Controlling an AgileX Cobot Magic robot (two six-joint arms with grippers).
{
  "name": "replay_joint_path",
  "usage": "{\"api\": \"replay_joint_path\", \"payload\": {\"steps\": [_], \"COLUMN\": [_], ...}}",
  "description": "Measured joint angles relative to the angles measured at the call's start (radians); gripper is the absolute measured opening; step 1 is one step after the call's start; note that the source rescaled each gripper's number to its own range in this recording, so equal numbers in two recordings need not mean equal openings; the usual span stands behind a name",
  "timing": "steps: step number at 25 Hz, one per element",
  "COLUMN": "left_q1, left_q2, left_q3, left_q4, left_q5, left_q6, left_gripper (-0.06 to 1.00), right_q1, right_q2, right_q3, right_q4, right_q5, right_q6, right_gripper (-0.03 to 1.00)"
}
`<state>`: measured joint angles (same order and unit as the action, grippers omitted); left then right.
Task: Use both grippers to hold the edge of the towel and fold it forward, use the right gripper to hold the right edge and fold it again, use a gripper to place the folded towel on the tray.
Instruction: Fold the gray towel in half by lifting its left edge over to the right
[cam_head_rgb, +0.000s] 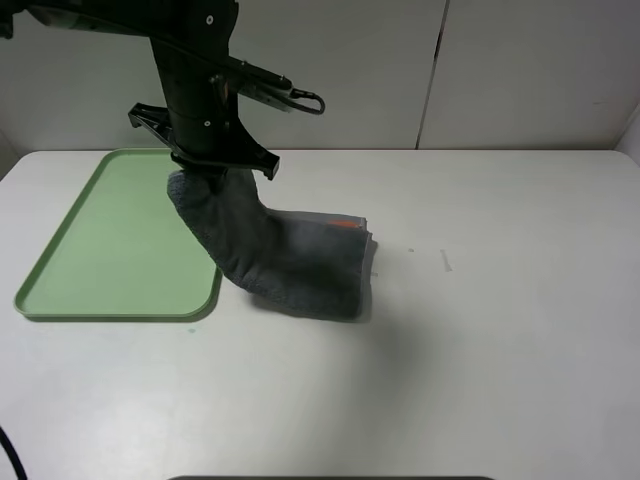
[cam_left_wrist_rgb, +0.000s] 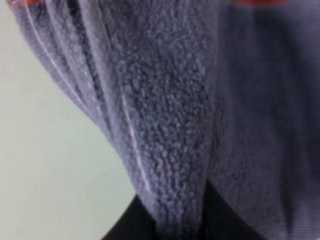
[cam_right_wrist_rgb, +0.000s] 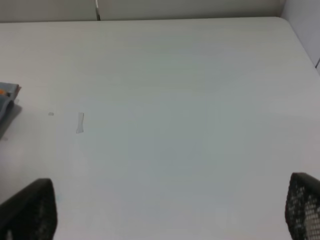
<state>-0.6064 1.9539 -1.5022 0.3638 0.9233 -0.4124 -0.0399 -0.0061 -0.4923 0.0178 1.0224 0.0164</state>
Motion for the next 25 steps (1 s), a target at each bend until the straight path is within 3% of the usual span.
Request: {"api": "replay_joint_path", "payload": {"steps": [12,25], "left_q1": [-0.111,-0.236], "left_q2": [0.000,0.000], "left_q3": [-0.035,-0.035], "left_q4": [-0.039,-0.061], "left_q5": [-0.096,-0.114], "left_q6": [0.018,0.019], "left_gripper": [0.10,0.10], "right_q1": [0.000,0.000], "right_q2": [0.000,0.000], "right_q3": [0.000,0.000], "right_q4": [0.000,0.000], "right_q5": [0.000,0.000], "right_q6": [0.000,0.000], "right_gripper": [1.00,1.00]}}
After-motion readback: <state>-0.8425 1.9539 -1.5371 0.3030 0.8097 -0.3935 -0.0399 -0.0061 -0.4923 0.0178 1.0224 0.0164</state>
